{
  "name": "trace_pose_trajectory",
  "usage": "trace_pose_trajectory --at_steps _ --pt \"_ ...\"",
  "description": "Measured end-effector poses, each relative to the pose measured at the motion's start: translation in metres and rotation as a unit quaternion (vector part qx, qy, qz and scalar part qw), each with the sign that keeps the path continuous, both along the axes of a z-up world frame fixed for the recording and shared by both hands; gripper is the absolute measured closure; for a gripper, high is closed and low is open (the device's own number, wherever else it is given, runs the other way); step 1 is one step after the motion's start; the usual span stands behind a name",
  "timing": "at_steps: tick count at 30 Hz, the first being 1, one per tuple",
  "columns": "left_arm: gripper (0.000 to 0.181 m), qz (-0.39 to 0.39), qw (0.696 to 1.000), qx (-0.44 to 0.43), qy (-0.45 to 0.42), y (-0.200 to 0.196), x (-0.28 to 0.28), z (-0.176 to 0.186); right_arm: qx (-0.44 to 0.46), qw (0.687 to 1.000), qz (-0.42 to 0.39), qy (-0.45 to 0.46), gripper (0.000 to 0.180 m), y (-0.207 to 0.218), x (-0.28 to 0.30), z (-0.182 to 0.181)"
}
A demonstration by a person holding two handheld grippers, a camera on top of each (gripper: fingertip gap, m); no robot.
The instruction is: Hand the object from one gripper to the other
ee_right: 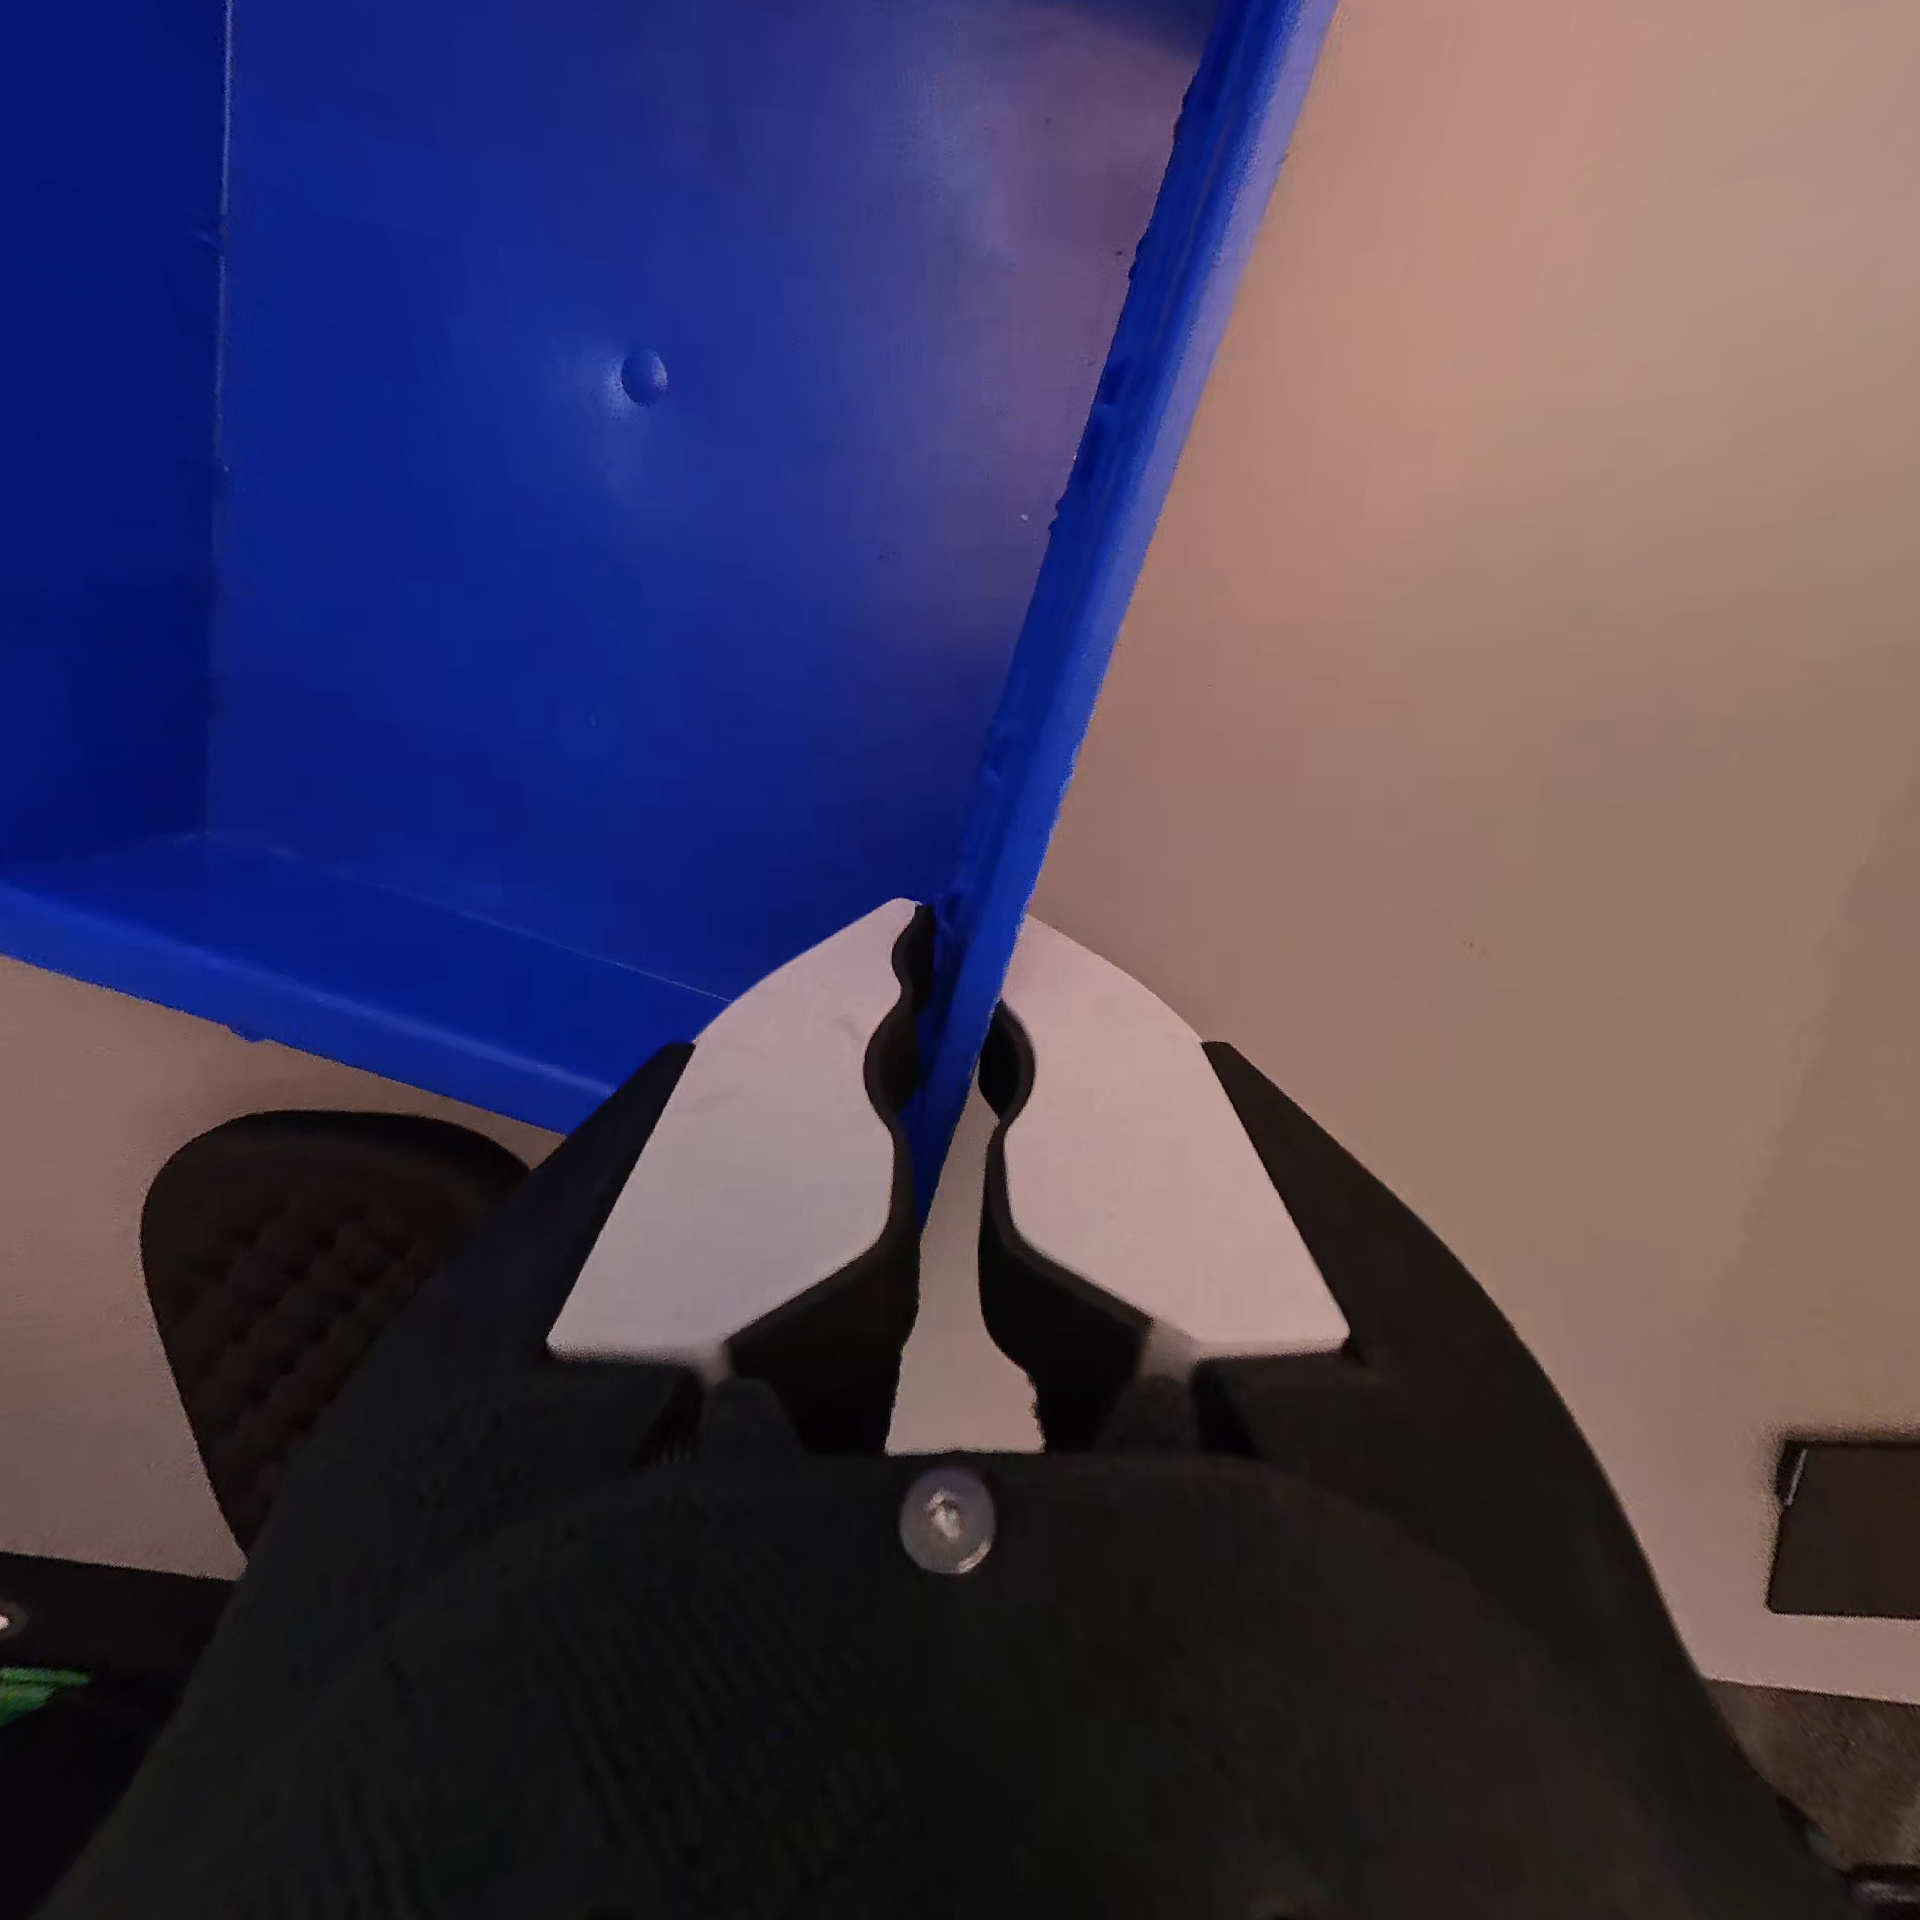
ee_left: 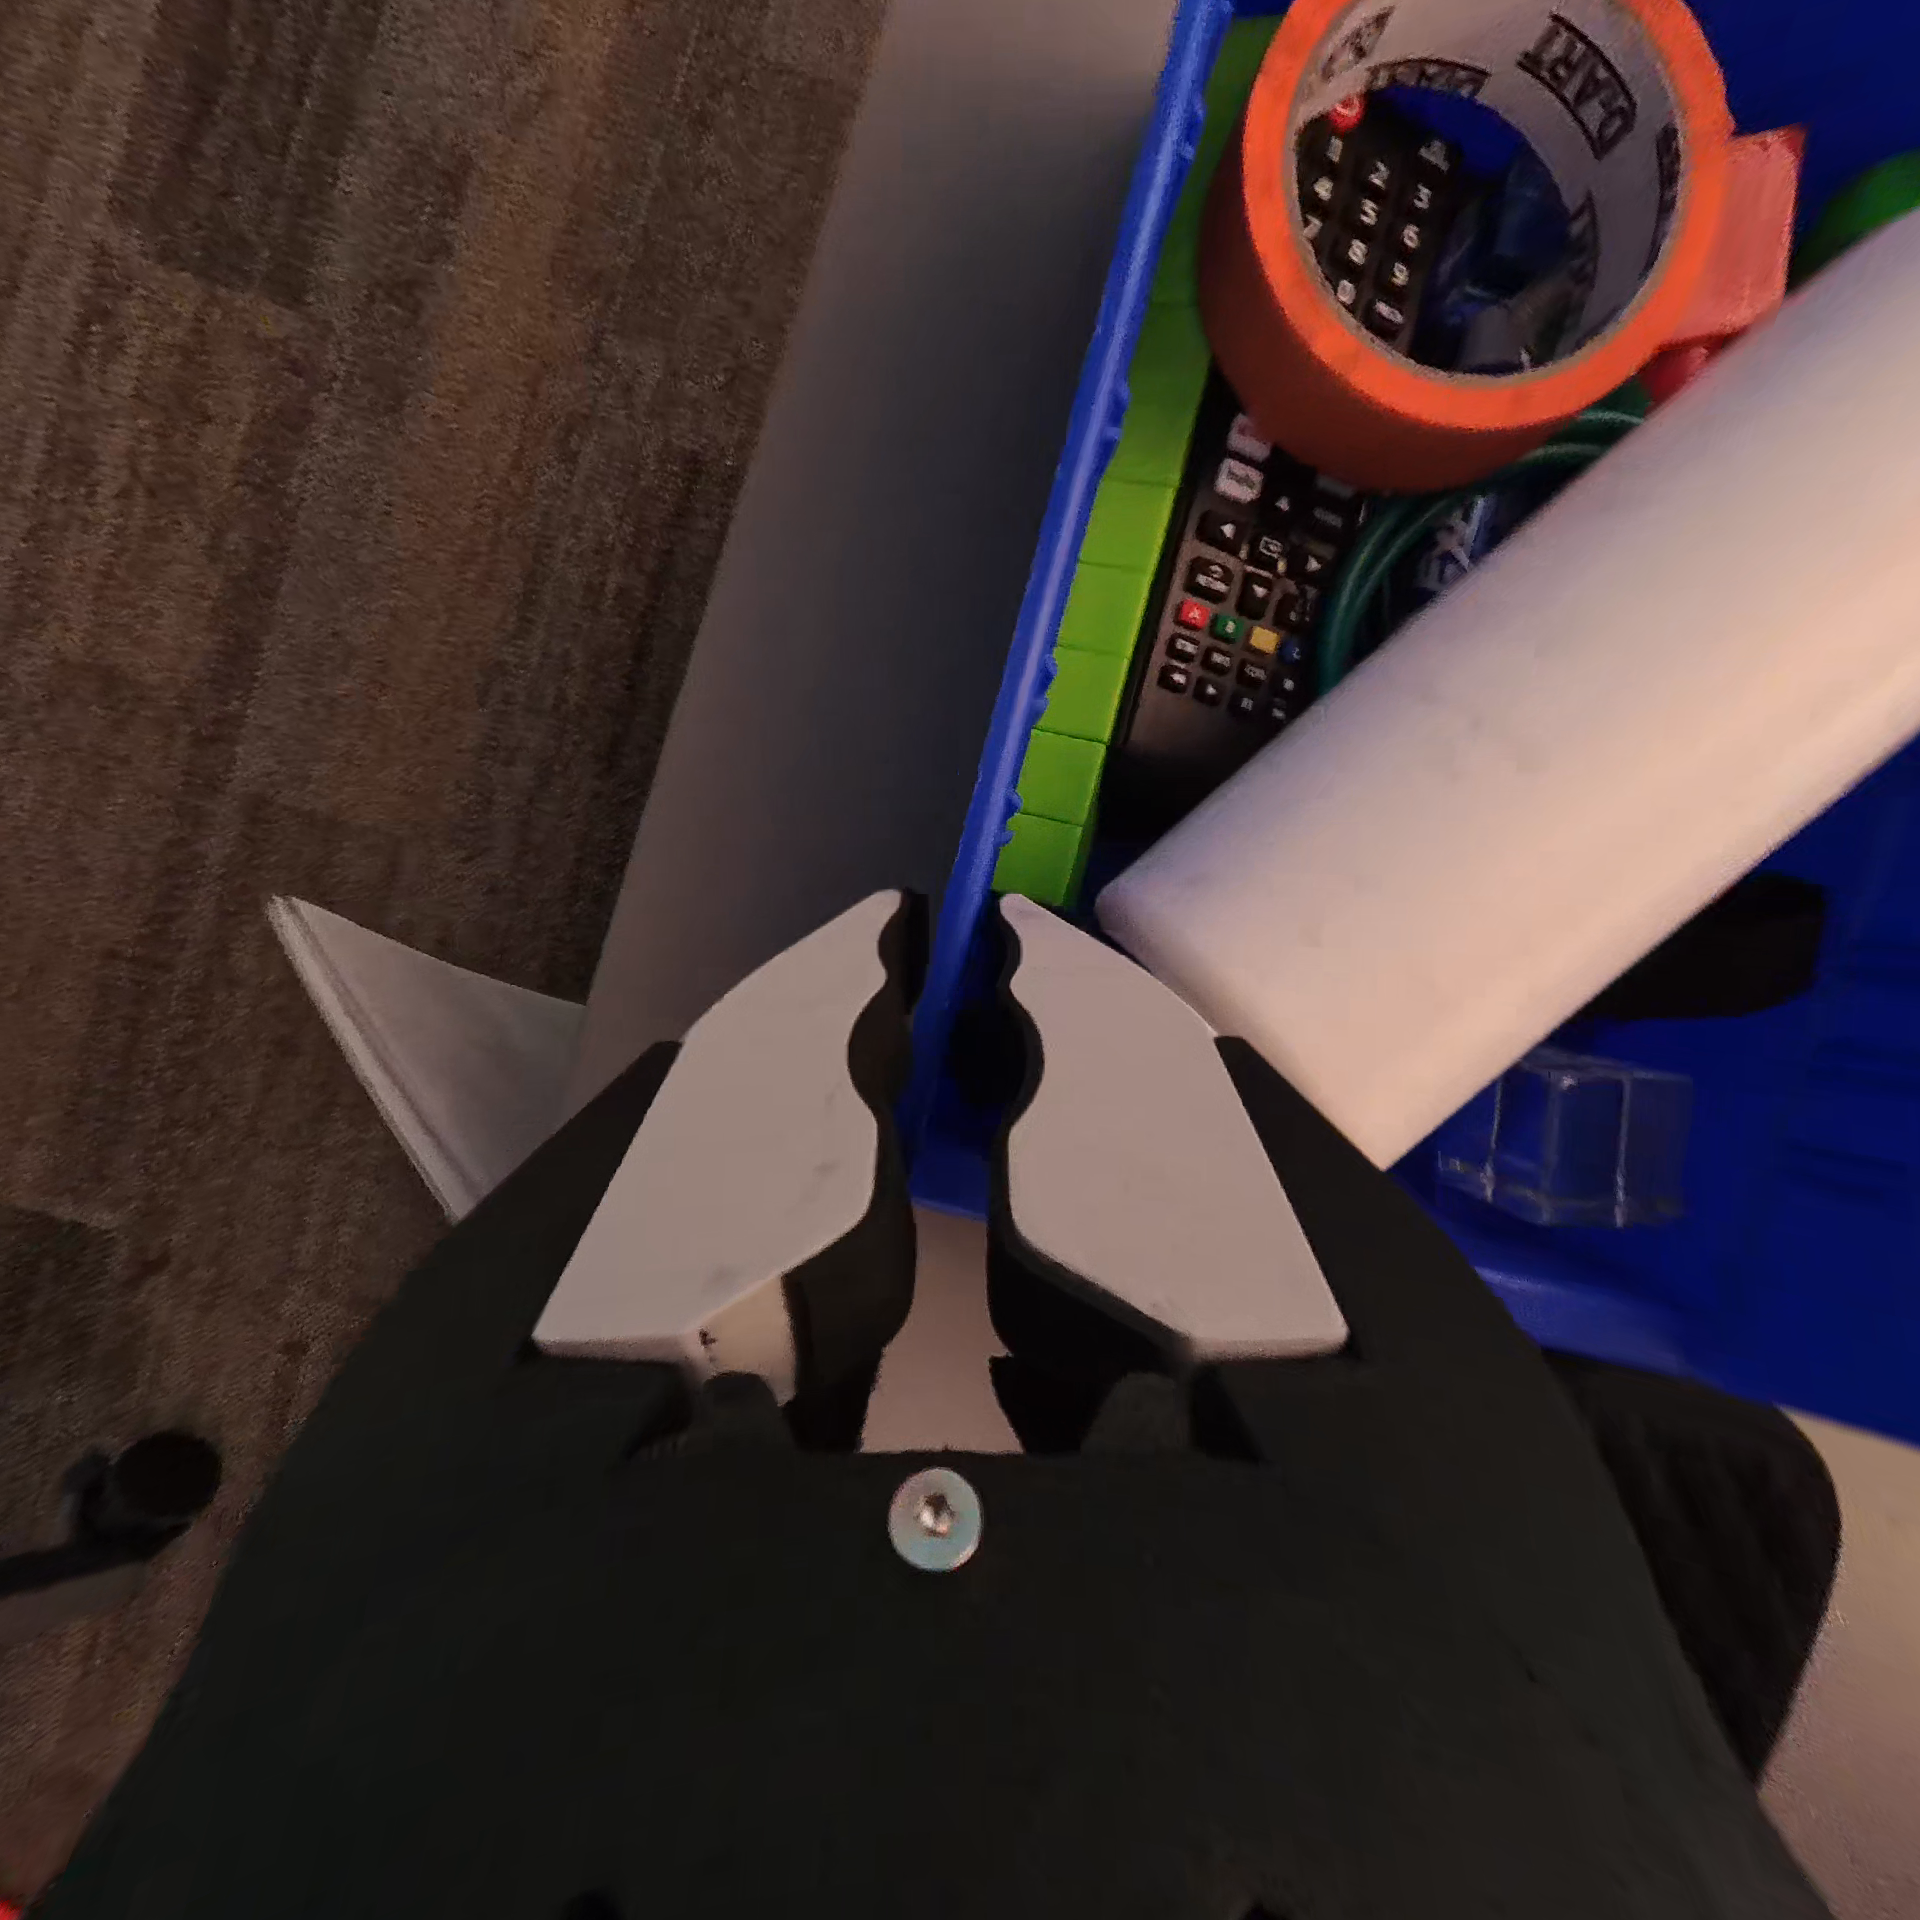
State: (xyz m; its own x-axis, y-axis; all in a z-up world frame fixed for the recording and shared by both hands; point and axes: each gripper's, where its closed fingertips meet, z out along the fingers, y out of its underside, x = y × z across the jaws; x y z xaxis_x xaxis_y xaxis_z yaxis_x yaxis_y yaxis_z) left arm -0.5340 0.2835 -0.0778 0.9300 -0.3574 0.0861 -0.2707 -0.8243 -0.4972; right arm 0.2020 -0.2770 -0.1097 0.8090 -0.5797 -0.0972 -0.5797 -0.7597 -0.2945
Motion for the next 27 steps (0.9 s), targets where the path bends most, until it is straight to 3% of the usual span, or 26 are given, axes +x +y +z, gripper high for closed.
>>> trace_pose_trajectory --at_steps 3,10,15,27 --pt "0.175 -0.047 0.999 -0.02 -0.01 -0.011 0.013 -0.001 -0.013 0.999 0.03 0.004 0.171 0.008 -0.01 0.0" --pt "0.174 -0.168 0.983 -0.026 0.07 -0.033 0.049 -0.002 -0.04 0.994 0.093 0.027 0.172 0.036 -0.042 0.0" --pt "0.172 -0.215 0.972 -0.018 0.095 -0.038 0.07 -0.003 -0.06 0.995 0.072 0.026 0.174 0.042 -0.043 0.0" --pt "0.173 -0.264 0.962 -0.008 0.073 -0.042 0.085 -0.003 -0.007 0.998 0.006 0.066 0.171 0.031 -0.029 -0.001"
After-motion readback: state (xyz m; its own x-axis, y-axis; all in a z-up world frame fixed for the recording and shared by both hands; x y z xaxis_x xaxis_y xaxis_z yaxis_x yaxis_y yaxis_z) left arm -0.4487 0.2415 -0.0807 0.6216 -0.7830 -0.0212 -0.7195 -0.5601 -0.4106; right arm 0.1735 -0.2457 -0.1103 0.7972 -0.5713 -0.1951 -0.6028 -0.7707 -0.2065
